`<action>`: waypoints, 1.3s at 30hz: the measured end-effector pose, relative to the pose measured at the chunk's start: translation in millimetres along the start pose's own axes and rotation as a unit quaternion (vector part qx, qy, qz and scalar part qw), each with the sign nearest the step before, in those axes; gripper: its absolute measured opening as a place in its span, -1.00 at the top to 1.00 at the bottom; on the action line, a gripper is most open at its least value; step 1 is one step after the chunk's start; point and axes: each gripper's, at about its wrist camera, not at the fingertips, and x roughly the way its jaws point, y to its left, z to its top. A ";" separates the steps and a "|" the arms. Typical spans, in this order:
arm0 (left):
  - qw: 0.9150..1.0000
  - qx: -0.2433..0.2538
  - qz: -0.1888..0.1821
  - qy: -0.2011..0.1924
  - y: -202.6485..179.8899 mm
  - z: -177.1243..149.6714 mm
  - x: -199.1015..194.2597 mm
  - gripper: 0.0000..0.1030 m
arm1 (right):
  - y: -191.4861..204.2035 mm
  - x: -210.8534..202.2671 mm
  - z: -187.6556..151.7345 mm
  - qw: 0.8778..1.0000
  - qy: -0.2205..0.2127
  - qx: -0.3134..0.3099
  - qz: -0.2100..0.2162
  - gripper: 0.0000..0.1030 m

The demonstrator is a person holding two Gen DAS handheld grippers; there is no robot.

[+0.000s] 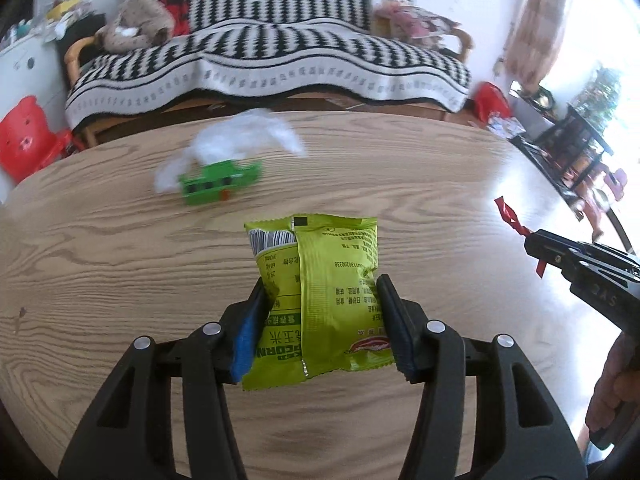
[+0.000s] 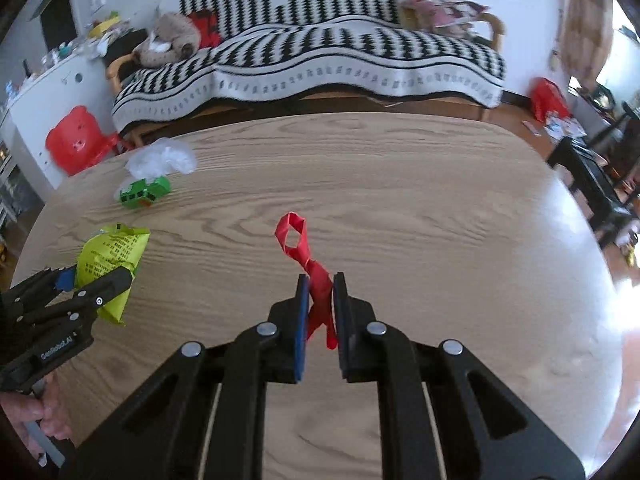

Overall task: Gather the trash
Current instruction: 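Carry the snack bag and red ribbon over the black bin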

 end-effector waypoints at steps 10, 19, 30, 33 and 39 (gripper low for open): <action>0.995 0.085 -0.059 0.001 -133.8 -19.4 -12.5 -0.02 | -118.3 -84.4 -58.0 0.995 -0.022 0.075 -0.054 0.75; 0.979 0.162 -0.122 0.019 -259.9 -53.4 -17.2 -0.02 | -240.1 -160.8 -137.1 0.979 -0.038 0.169 -0.107 0.75; 0.948 0.243 -0.203 0.037 -391.1 -103.8 -27.8 -0.02 | -336.9 -222.1 -229.7 0.953 -0.039 0.265 -0.144 0.75; 0.940 0.258 -0.217 0.041 -411.2 -116.6 -28.8 -0.02 | -349.6 -231.3 -247.7 0.947 -0.036 0.282 -0.147 0.75; 0.927 0.287 -0.235 0.060 -442.4 -142.8 -22.6 -0.02 | -368.5 -235.4 -276.7 0.940 -0.019 0.307 -0.150 0.75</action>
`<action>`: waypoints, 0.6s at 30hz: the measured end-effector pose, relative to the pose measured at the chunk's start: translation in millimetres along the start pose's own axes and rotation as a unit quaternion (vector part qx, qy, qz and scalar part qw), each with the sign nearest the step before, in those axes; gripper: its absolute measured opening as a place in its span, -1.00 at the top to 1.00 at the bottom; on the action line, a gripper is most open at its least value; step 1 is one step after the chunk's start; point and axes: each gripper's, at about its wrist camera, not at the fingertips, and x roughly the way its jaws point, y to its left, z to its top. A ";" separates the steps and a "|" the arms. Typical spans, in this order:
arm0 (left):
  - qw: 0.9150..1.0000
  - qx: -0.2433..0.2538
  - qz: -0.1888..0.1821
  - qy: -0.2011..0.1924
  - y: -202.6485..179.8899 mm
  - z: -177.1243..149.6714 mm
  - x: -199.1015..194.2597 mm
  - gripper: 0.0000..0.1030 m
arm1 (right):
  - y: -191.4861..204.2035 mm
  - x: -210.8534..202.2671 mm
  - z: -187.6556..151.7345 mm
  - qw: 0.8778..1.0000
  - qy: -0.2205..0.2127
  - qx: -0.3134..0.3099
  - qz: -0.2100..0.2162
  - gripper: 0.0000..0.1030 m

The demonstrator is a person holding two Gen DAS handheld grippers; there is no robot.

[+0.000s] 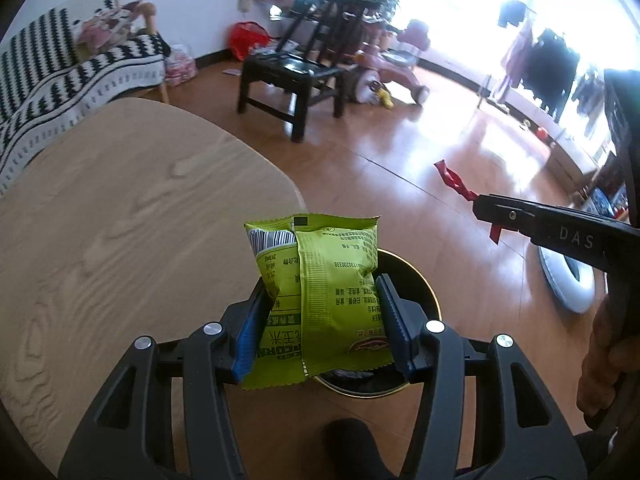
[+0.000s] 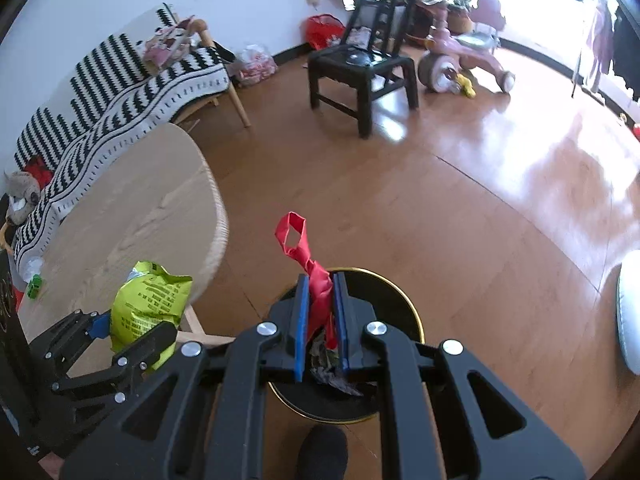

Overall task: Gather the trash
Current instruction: 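Carry the snack bag and red ribbon over the black bin, then open both tools over the bin to drop the items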

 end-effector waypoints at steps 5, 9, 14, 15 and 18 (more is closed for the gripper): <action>1.000 0.006 -0.010 0.012 -8.5 0.4 15.9 -0.02 | -12.3 -0.2 -7.1 1.000 0.007 0.009 0.002 0.75; 1.000 0.006 -0.016 0.019 -12.0 1.1 23.5 -0.02 | -11.3 2.8 -3.4 1.000 0.008 0.010 0.004 0.75; 1.000 0.006 -0.017 0.024 -12.3 1.6 27.0 -0.02 | -9.3 5.0 -2.4 1.000 0.009 0.009 0.004 0.75; 1.000 0.006 -0.018 0.025 -12.2 1.6 28.0 -0.02 | -8.3 5.7 -1.1 1.000 0.010 0.009 0.004 0.75; 0.999 0.007 -0.018 0.026 -13.3 1.0 29.4 -0.02 | -7.7 9.1 2.0 1.000 0.010 0.011 0.005 0.75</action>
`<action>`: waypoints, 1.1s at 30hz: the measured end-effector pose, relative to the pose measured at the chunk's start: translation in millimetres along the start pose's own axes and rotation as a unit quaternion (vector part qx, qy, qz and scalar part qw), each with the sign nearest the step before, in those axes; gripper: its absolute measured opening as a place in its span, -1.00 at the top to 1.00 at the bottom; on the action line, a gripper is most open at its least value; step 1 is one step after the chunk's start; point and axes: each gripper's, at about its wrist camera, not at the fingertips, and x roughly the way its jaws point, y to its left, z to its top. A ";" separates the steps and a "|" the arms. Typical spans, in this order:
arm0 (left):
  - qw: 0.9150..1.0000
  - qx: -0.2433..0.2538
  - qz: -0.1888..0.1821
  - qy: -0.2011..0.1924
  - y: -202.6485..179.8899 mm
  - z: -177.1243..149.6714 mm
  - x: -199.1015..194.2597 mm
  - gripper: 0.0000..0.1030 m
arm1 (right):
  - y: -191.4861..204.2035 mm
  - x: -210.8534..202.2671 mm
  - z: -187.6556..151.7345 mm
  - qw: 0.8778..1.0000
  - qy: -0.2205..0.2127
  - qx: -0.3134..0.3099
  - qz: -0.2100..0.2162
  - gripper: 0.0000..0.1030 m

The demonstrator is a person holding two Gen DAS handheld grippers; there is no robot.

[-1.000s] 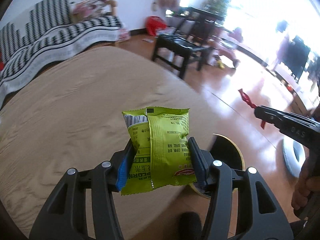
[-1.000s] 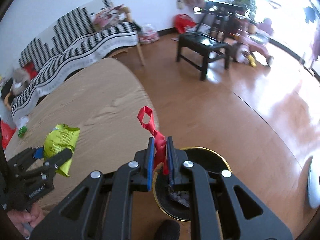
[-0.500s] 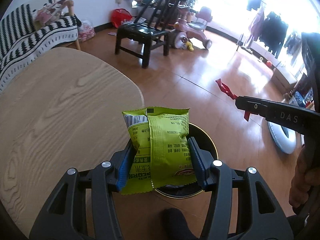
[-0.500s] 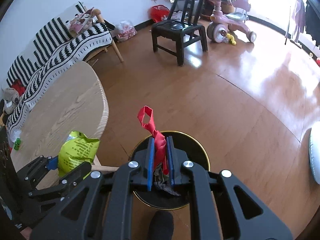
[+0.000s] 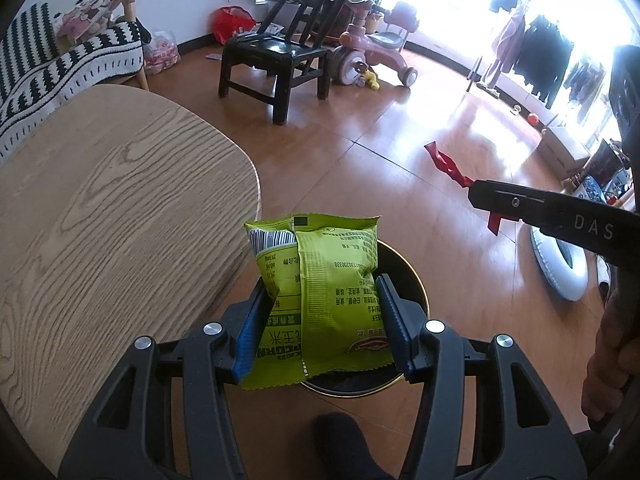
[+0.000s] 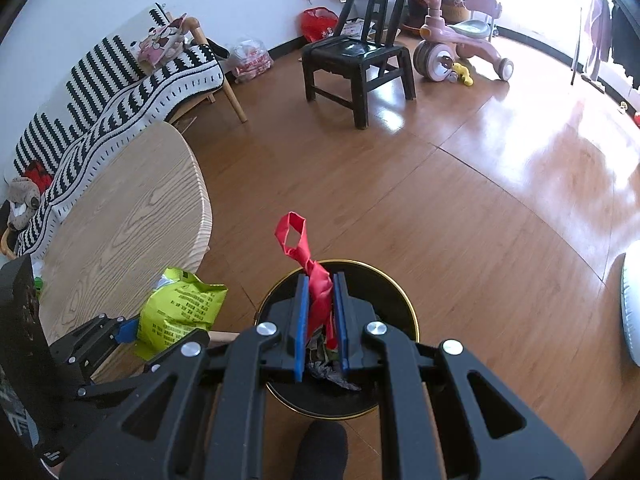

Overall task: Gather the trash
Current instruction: 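Open both tools over the bin to drop the items, then return both tools to the trash on the table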

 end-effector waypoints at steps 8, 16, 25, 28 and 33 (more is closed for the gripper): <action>1.000 0.007 0.001 -0.001 -5.6 1.3 1.6 -0.04 | -2.0 -0.7 2.4 1.000 -0.008 0.007 0.007 0.69; 1.000 0.014 0.001 -0.014 -7.7 2.3 -4.6 -0.42 | -2.1 -13.7 3.8 0.999 -0.038 0.008 0.014 -0.55; 1.000 0.015 0.012 -0.024 5.8 0.5 -17.9 -0.53 | 18.3 -7.9 10.7 0.999 -0.031 -0.015 0.012 -0.55; 0.999 0.008 0.020 -0.033 19.3 -0.8 -30.0 -0.61 | 30.8 -5.3 14.6 0.999 -0.031 -0.027 0.015 -0.55; 0.998 -0.008 0.048 -0.049 51.2 -8.1 -52.1 -0.78 | 70.1 3.5 19.4 0.998 -0.029 -0.056 0.023 -0.69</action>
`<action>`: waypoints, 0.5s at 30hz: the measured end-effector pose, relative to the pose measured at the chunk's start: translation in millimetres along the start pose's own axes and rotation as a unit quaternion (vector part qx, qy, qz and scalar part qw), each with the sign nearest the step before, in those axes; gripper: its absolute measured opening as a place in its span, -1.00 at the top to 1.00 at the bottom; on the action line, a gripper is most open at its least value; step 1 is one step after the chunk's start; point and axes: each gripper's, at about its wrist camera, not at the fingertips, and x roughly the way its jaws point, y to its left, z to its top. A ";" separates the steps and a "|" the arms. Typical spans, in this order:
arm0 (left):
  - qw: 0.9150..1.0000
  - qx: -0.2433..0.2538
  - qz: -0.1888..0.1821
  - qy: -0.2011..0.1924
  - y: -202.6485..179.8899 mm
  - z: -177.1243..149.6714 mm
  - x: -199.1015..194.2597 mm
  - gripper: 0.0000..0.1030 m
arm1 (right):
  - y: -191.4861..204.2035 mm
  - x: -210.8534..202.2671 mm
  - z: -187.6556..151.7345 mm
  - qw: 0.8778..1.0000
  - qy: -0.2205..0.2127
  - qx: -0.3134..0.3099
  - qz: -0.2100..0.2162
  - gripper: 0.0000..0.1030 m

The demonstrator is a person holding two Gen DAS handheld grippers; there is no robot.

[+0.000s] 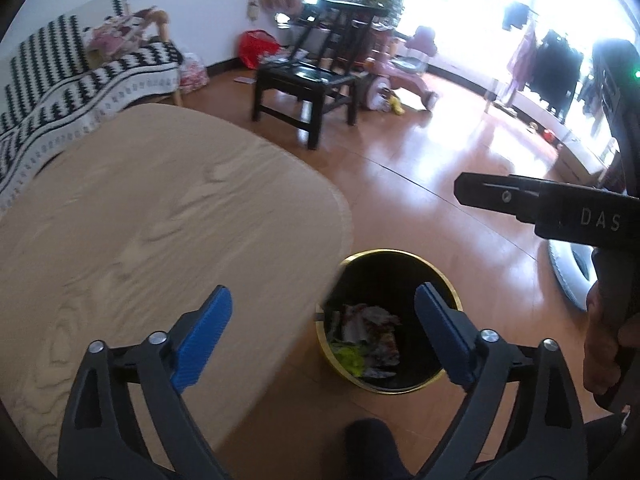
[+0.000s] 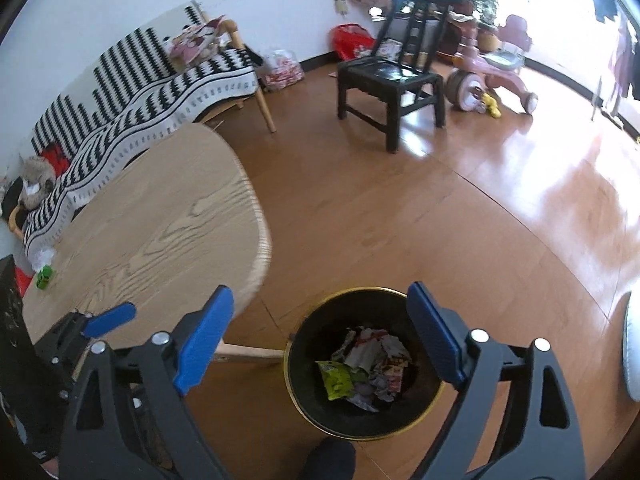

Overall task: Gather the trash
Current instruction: 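Return both tools to the trash on the table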

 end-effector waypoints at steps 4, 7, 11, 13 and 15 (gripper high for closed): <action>0.999 -0.018 0.032 -0.007 41.0 -8.0 -17.8 -0.81 | 39.0 13.0 9.1 1.000 0.004 -0.023 0.016 -0.74; 0.998 -0.036 0.056 -0.011 77.0 -16.5 -32.0 -0.81 | 76.4 25.1 16.2 0.999 0.008 -0.042 0.031 -0.76; 0.993 -0.072 0.090 -0.015 132.2 -32.1 -52.1 -0.81 | 141.2 42.7 24.2 0.995 0.017 -0.079 0.053 -0.77; 0.990 -0.090 0.108 -0.018 162.2 -41.4 -63.8 -0.81 | 169.3 49.7 27.0 0.993 0.019 -0.095 0.063 -0.77; 0.985 -0.111 0.127 -0.023 195.4 -53.9 -77.6 -0.81 | 204.0 57.2 30.1 0.991 0.022 -0.112 0.074 -0.77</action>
